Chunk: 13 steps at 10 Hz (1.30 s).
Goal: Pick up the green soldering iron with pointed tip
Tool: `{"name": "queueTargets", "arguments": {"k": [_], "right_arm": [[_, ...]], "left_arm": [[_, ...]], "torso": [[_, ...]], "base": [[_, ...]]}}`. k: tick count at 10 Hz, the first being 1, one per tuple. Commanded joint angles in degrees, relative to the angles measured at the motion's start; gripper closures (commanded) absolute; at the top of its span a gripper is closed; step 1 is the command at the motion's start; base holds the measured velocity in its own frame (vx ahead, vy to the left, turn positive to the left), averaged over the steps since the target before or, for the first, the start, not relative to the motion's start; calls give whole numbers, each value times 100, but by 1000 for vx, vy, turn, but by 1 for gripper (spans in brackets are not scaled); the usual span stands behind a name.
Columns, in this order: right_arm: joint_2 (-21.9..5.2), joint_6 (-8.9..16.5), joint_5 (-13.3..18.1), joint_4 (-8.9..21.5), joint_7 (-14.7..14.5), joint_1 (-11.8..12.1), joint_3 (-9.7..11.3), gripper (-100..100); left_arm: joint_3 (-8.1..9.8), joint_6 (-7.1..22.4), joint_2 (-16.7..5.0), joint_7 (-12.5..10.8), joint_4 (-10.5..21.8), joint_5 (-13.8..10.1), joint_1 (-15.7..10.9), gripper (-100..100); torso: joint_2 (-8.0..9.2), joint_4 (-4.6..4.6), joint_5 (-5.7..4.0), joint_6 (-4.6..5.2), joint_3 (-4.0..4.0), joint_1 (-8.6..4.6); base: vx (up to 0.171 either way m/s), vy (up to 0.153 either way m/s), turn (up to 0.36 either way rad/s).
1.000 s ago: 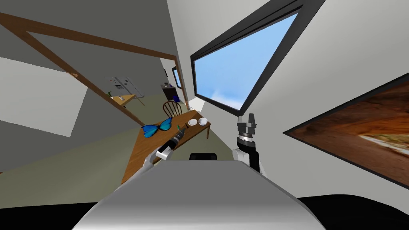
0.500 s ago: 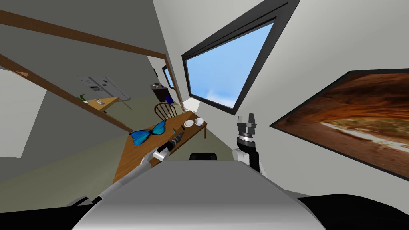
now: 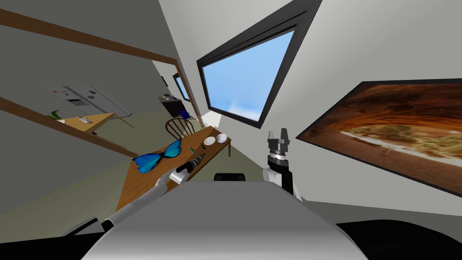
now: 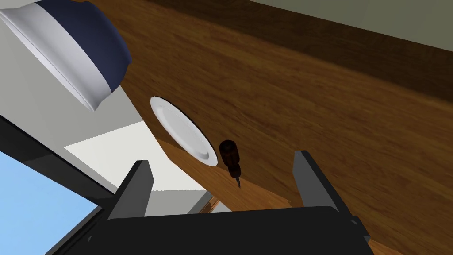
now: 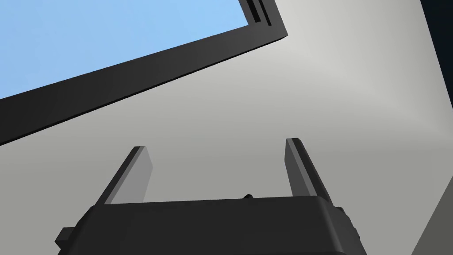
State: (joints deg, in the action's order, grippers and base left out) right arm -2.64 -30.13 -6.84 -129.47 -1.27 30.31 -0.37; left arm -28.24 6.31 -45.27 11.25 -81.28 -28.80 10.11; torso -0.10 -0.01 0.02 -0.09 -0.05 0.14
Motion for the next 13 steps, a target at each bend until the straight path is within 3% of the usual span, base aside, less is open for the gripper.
{"name": "queueTargets", "arguments": {"k": [1, 2, 4, 5, 6, 7, 9, 10, 12, 13], "right_arm": [[0, 0, 0, 0, 0, 0, 0, 0], [0, 0, 0, 0, 0, -1, 0, 0], [0, 0, 0, 0, 0, -1, 0, 0], [0, 0, 0, 0, 0, -1, 0, 0], [0, 0, 0, 0, 0, 1, 0, 0], [0, 0, 0, 0, 0, 0, 0, 0], [0, 0, 0, 0, 0, 0, 0, 0], [0, 0, 0, 0, 0, 0, 0, 0], [0, 0, 0, 0, 0, 0, 0, 0], [-1, 0, 0, 0, 0, 0, 0, 0]], "left_arm": [[-270, 128, -189, -48, 286, -123, -205, -100], [-270, 128, -189, -48, 383, -123, -205, -100], [-641, 372, -501, -112, 791, -265, -419, -100], [-641, 372, -501, -112, 880, -265, -419, -100], [-820, 484, -645, -147, 1108, -324, -526, -100], [-820, 484, -645, -147, 1119, -324, -526, -100], [-1168, 685, -901, -221, 1487, -420, -728, -100], [-1170, 685, -901, -221, 1573, -420, -728, -100], [-1512, 856, -1099, -298, 1984, -491, -901, -100], [-1512, 856, -1099, -298, 1984, -491, -901, -100]], "torso": [[0, 0, 0, 0, 0, 0], [-3, 0, 0, 5, -1, 0], [-3, 0, 1, 5, -2, 2], [-4, -1, 2, 3, -2, 8], [-3, -1, 1, -2, -2, 8], [-3, 0, 1, 3, -2, 6], [-4, -1, 0, 2, -2, 2], [-8, -1, 1, 3, -4, 8], [-8, -2, 2, 1, -5, 6], [-10, -2, 3, 2, -6, 9]], "base": [[16, 11, -214], [14, 16, -125], [18, 27, -286], [17, 34, -101], [13, 26, -181], [11, 22, -100], [23, 28, -239], [22, 41, -93], [30, 35, -215], [22, 38, -76]]}}
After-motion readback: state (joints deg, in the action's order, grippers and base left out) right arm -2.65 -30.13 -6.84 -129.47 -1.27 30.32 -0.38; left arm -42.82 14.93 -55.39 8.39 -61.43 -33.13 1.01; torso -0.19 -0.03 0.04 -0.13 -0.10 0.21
